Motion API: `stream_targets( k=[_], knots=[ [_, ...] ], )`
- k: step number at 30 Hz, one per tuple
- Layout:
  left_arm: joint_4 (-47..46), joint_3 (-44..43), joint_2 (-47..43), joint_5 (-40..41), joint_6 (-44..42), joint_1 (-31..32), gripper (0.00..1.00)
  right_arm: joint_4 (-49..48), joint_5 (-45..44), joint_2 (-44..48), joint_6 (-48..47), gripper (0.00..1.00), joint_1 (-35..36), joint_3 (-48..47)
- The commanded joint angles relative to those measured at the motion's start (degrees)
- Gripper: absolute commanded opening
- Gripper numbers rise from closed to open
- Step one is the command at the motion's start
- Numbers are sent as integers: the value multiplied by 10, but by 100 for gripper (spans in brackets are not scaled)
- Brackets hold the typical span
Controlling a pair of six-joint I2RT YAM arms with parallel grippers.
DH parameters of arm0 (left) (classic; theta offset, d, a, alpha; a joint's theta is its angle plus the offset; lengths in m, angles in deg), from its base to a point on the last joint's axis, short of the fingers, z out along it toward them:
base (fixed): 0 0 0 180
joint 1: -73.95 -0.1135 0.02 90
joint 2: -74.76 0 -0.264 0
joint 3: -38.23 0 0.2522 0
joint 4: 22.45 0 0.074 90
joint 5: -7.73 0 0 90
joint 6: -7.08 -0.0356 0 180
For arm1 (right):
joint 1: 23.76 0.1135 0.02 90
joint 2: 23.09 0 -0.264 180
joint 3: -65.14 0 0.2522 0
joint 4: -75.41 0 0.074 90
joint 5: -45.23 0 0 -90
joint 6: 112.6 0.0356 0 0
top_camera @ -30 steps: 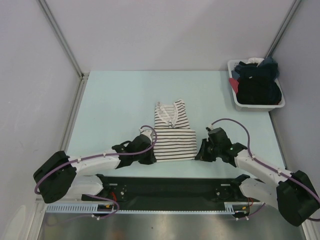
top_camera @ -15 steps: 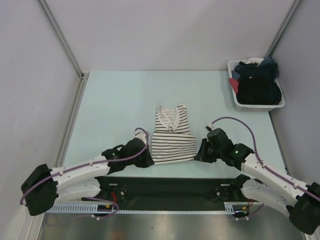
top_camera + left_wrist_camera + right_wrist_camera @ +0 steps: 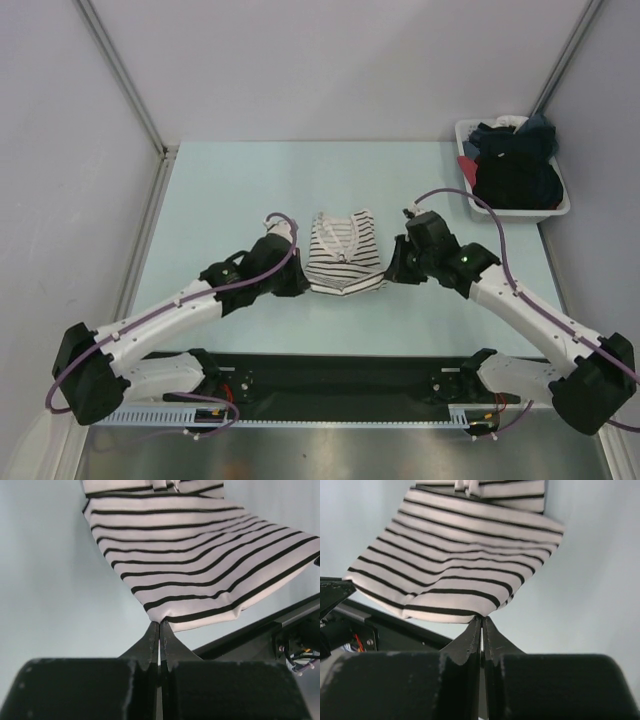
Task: Fold and stack the tank tops
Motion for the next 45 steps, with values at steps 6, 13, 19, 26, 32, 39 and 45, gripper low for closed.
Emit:
stream_targets(
  k=[6,13,19,26,32,39,45],
  knots=[
    [-11,-94,84,-32,-60,-98,0,-51,79,-93,-71,6,-101,-80],
    [-25,-161,169,-64,-74,-135,0,-63,123,-188,-94,6,-162,-157],
    [-26,-228,236,-90,-88,-173,0,-67,148,-267,-103,6,-194,-219],
    [-13,-305,315,-112,-104,-215,0,-68,165,-352,-106,7,-209,-287],
    [-15,-344,376,-129,-113,-238,0,-72,174,-405,-104,7,-215,-343],
    [-18,-397,445,-141,-120,-266,0,-76,178,-491,-95,9,-221,-415],
    [-10,-480,531,-137,-134,-282,4,-123,192,-577,-70,12,-238,-463]
  ],
)
